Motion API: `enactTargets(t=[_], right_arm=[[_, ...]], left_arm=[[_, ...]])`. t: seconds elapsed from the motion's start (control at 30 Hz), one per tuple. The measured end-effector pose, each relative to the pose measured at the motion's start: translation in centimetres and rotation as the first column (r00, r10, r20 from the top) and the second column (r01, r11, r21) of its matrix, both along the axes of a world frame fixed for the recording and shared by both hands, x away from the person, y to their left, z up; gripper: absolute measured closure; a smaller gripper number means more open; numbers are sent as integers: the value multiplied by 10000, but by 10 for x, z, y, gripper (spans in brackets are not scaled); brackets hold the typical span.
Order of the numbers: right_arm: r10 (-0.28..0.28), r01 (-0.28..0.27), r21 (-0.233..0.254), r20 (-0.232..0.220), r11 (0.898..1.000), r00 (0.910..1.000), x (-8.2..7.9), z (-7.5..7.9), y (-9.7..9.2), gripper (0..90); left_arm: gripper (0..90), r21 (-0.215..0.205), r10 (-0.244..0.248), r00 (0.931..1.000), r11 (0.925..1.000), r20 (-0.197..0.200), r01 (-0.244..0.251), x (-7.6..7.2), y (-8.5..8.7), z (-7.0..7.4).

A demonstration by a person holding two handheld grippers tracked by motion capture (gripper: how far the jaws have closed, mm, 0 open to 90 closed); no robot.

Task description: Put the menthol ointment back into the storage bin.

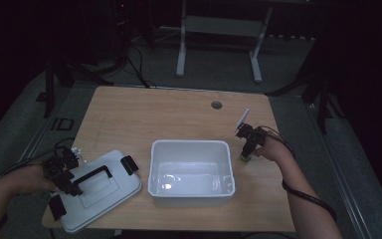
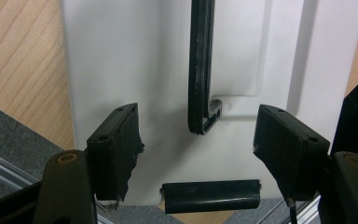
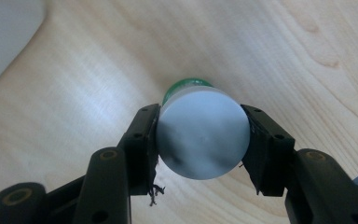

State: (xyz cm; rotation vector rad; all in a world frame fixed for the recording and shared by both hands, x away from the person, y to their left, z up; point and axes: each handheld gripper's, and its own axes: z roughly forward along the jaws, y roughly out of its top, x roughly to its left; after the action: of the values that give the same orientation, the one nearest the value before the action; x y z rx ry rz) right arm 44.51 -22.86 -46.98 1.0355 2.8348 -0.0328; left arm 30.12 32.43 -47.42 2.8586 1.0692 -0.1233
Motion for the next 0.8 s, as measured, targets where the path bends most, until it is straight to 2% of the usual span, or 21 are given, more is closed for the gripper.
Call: enactTargets(t=[0.1,0.13,0.17,0.3,0.37,0.5,0.53,0.57,0.6,0.63,0.7,0.73,0.77,0.8], right_arm=[[544,-545,-107,-89,9985,9985,-10,3,3,500],[544,-545,-107,-89,9985,9985,-10,3,3,500],[876,-879,-158,-168,9960,9960,-17,7,5,500],[1597,-1601,-118,-294,9870,9867,-29,15,8,500],[1721,-1725,-141,-289,9849,9847,-32,17,9,500],[2546,-2551,-143,-294,9668,9666,-48,24,10,500],[2546,-2551,-143,-294,9668,9666,-48,24,10,500],[3084,-3089,-29,-485,9511,9500,-56,26,10,500],[3417,-3422,15,-584,9396,9380,-60,27,10,500],[3573,-3574,130,-760,9339,9309,-63,27,9,500],[3993,-3995,152,-833,9166,9130,-70,29,8,500],[3993,-3995,152,-833,9166,9130,-70,29,8,500],[4057,-4059,183,-949,9137,9091,-72,30,7,500],[4339,-4352,68,-943,9003,8960,-78,32,7,500]], left_arm=[[313,35,-26,10000,10000,-18,26,0,-1,0],[312,35,-26,10000,10000,-18,26,0,-1,0],[312,4,-34,10000,10000,-25,35,0,-2,0],[312,-12,-45,10000,10000,13,45,1,-3,1],[313,4,-62,10000,10000,9,62,1,-3,1],[313,-3,-64,10000,10000,61,64,0,-3,2],[313,-3,-64,10000,10000,61,64,0,-3,2],[312,-10,-50,10000,10000,81,51,-1,-3,3],[313,14,-56,9999,10000,94,56,-1,-2,3],[313,-3,-37,10000,10000,87,37,-1,-2,3],[312,9,-53,9999,10000,100,53,-1,-2,3],[313,9,-53,9999,10000,100,53,-1,-2,3],[313,-3,-42,9999,10000,99,42,-1,-2,3],[313,-18,-48,9999,10000,98,48,-1,-3,2]])
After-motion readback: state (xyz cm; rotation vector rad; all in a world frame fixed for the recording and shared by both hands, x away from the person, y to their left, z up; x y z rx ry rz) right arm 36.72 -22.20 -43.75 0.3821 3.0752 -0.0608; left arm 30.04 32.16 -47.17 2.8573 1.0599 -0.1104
